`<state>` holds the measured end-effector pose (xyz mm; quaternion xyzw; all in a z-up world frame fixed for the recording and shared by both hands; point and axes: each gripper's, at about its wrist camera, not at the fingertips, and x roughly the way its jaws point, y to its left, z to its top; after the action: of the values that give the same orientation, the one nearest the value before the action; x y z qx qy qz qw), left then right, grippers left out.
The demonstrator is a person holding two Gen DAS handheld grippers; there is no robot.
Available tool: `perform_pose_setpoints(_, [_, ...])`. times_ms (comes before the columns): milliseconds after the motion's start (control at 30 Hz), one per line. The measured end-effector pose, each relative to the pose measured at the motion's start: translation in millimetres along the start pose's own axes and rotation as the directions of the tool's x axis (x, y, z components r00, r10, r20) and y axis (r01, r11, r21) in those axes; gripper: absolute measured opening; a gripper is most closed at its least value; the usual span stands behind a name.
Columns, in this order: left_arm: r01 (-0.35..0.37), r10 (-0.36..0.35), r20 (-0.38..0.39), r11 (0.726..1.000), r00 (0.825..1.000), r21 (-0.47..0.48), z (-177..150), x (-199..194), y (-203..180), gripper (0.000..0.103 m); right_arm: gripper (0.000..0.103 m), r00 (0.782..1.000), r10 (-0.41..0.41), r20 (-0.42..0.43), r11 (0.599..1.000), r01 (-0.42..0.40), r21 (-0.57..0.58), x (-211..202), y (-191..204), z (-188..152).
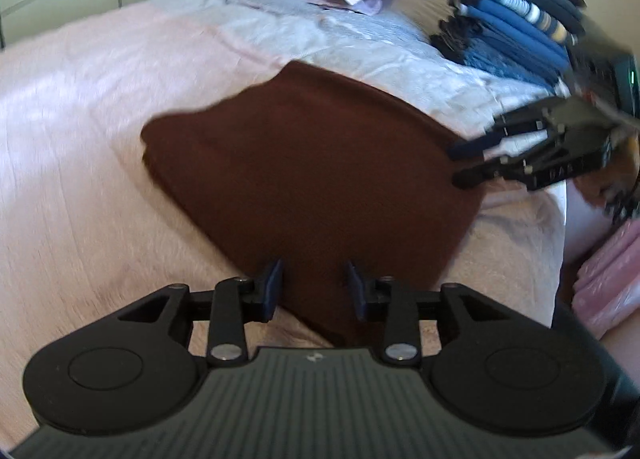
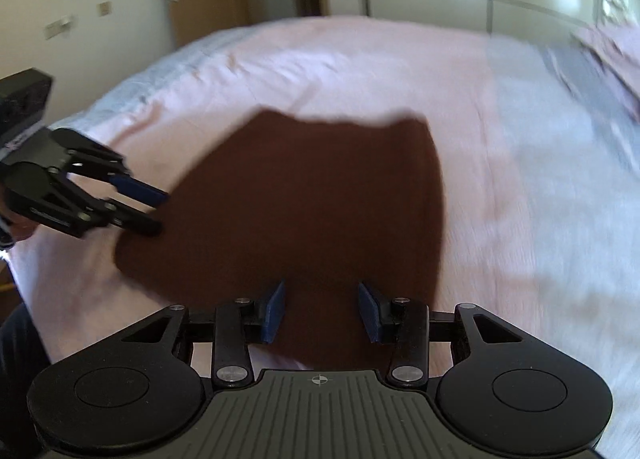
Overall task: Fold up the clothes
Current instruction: 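Press and smooth the folded maroon cardigan with both open grippers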
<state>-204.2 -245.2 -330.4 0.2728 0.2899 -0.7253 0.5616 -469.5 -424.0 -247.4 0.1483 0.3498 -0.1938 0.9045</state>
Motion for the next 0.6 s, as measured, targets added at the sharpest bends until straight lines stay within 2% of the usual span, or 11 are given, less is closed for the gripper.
perform_pose_setpoints(100, [-0.025,0.025,0.001,0.999,1.000,0.029,5,-8,-4,0.037,0.043,0.998,-0.069,0.008,0.998,0.069,0.003,-12,4,-3])
perform_pose_setpoints(300, [-0.046,0.043,0.040,0.997,0.998,0.068,24,-21,-5,0.034,0.043,0.996,-0.088,0.004,0.995,0.088,-0.052,-20,9,6])
perform_pose_setpoints(400, [-0.074,0.069,0.059,0.994,0.996,0.079,44,-12,0,0.035,0.043,0.996,-0.068,0.052,0.998,0.069,-0.017,-21,-1,27])
perform_pose_setpoints(500, [-0.110,0.104,0.062,0.989,0.993,0.094,65,7,13,0.034,0.043,0.997,-0.054,0.046,0.997,0.056,-0.046,0,-9,57])
perform_pose_setpoints(600, [-0.115,0.112,0.037,0.989,0.993,0.096,75,32,31,0.033,0.043,0.998,-0.049,0.034,0.997,0.051,-0.061,29,-21,83])
